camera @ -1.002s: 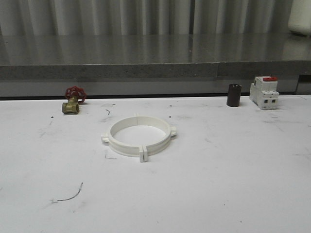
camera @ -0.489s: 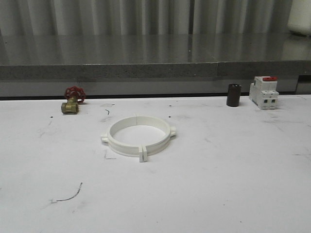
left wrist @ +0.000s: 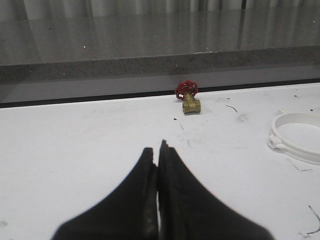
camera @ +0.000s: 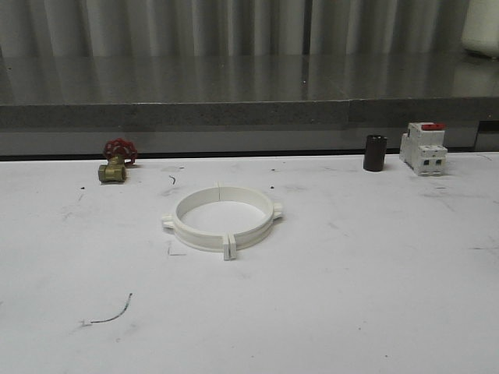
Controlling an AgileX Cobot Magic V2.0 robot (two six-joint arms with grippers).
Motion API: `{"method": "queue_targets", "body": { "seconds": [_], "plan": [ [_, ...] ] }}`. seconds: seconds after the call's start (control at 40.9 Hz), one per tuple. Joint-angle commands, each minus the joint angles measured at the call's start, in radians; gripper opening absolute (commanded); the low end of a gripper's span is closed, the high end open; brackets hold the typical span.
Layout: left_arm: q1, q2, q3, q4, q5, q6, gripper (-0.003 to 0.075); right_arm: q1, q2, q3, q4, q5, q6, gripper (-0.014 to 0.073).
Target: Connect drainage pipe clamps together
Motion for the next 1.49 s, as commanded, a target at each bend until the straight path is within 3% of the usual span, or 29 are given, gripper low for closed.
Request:
{"method": "queue_targets", "body": {
  "seconds": [0.0, 0.269, 0.415, 0.587, 0.831, 1.466],
  "plan": [
    [0.002, -0.021, 0.002, -0.011, -0.077, -0.002, -0.002, -0.005, 0.01, -0.025, -0.023, -0.075, -0.006, -0.0063],
    [0.002, -0.021, 0.002, -0.011, -0.077, -0.002, -0.002, -0.015, 0.007, 0.001, -0.021, -0.109, -0.009, -0.0063],
    [0.002, -0.021, 0.002, -0.011, -0.077, -0.002, -0.002, -0.067, -0.05, 0.11, 0.033, -0.281, -0.092, -0.0063],
    [0.002, -0.021, 0.002, -0.011, -0.077, -0.002, -0.002, -0.164, -0.191, 0.278, 0.204, -0.447, -0.217, -0.0063],
    [0.002, -0.019, 0.002, -0.011, -0.077, -0.002, -0.002, -0.22, -0.275, 0.419, 0.266, -0.518, -0.222, -0.0063],
    [0.002, -0.019, 0.002, -0.011, -0.077, -0.002, -0.002, -0.22, -0.275, 0.414, 0.266, -0.508, -0.222, -0.0063]
  ]
}}
